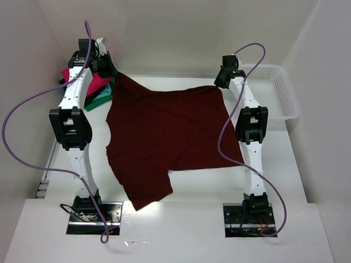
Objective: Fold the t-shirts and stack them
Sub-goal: Fold the flattened tshirt in 1/3 of the way
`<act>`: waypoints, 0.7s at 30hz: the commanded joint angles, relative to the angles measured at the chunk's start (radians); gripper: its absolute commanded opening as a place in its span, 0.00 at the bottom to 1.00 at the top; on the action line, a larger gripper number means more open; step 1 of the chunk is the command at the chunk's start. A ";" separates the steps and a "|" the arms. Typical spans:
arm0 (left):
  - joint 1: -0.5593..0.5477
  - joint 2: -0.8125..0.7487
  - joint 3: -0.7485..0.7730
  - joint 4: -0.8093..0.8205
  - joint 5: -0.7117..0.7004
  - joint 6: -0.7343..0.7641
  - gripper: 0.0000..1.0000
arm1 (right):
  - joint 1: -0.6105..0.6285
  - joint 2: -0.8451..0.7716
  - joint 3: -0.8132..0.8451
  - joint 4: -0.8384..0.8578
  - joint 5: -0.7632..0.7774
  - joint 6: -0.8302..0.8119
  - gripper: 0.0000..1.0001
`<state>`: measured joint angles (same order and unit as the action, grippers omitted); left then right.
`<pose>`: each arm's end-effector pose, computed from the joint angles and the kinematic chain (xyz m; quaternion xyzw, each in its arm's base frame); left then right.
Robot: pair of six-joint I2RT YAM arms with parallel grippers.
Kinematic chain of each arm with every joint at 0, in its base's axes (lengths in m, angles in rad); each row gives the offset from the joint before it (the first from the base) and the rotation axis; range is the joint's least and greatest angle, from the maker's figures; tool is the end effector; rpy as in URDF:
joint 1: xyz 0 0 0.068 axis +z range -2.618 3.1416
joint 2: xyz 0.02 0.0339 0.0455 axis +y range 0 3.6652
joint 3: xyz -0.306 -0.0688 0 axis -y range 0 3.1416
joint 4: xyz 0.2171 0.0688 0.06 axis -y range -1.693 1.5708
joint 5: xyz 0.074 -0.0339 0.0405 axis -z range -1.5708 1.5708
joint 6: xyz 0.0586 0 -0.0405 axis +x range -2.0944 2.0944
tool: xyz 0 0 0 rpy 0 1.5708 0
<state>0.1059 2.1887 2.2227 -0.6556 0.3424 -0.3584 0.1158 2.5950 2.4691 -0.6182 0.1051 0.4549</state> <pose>0.5164 0.0351 0.3550 -0.1259 0.8709 -0.2070 0.4276 0.5983 0.0634 0.2152 0.1751 0.8978 0.0668 0.3984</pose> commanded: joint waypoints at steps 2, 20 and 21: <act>0.005 -0.116 -0.061 0.004 -0.025 0.045 0.00 | -0.008 -0.145 -0.091 0.083 0.028 -0.002 0.00; 0.005 -0.425 -0.529 -0.039 0.090 0.003 0.00 | -0.018 -0.388 -0.567 0.231 -0.018 0.025 0.03; 0.005 -0.452 -0.555 -0.039 0.099 -0.007 0.00 | -0.018 -0.403 -0.584 0.232 -0.018 0.025 0.03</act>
<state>0.1062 1.8034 1.7252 -0.6861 0.3988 -0.3462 0.1093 2.2726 1.9297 -0.4541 0.0944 0.4614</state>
